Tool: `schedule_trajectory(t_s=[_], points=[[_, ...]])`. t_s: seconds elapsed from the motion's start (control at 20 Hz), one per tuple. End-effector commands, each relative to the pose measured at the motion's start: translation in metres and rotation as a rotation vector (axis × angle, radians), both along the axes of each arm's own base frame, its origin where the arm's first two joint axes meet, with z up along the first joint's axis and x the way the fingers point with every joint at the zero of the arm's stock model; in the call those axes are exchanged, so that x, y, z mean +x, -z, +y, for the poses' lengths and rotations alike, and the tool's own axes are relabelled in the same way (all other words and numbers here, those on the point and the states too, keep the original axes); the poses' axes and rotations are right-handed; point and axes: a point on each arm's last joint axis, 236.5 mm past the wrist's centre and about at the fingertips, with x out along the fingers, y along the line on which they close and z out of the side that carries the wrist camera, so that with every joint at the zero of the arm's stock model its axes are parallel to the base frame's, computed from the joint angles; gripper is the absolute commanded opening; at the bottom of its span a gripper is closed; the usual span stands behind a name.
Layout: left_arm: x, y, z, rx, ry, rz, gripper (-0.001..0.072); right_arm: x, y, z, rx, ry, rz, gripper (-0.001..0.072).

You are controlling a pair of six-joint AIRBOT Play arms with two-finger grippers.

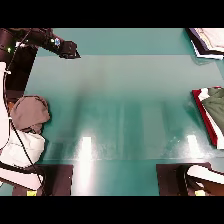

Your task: Fold the shirts.

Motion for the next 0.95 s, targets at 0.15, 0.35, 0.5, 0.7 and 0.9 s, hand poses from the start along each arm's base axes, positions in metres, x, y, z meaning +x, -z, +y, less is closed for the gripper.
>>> schedule_trajectory(t_s=[0.15, 0.35, 0.5, 0.7, 0.9], points=[[0.001, 0.000, -0.001, -0.003, -0.002, -0.004, 0.0024, 0.062, -0.011, 0.096, 0.105, -0.295, -0.112, 0.0448], [0.001, 0.000, -0.001, -0.003, -0.002, -0.004, 0.0024, 0.081, -0.010, 0.168, 0.106, -0.526, -0.103, 0.0023], [0.001, 0.000, -0.001, -0.003, -0.002, -0.004, 0.0024, 0.089, -0.012, 0.214, 0.096, -0.667, -0.120, 0.0022], [0.001, 0.000, -0.001, -0.003, -0.002, -0.004, 0.0024, 0.103, -0.018, 0.250, 0.076, -0.755, -0.177, 0.0022], [0.001, 0.000, -0.001, -0.003, -0.002, -0.004, 0.0024, 0.102, -0.018, 0.263, 0.079, -0.789, -0.177, 0.0023]])
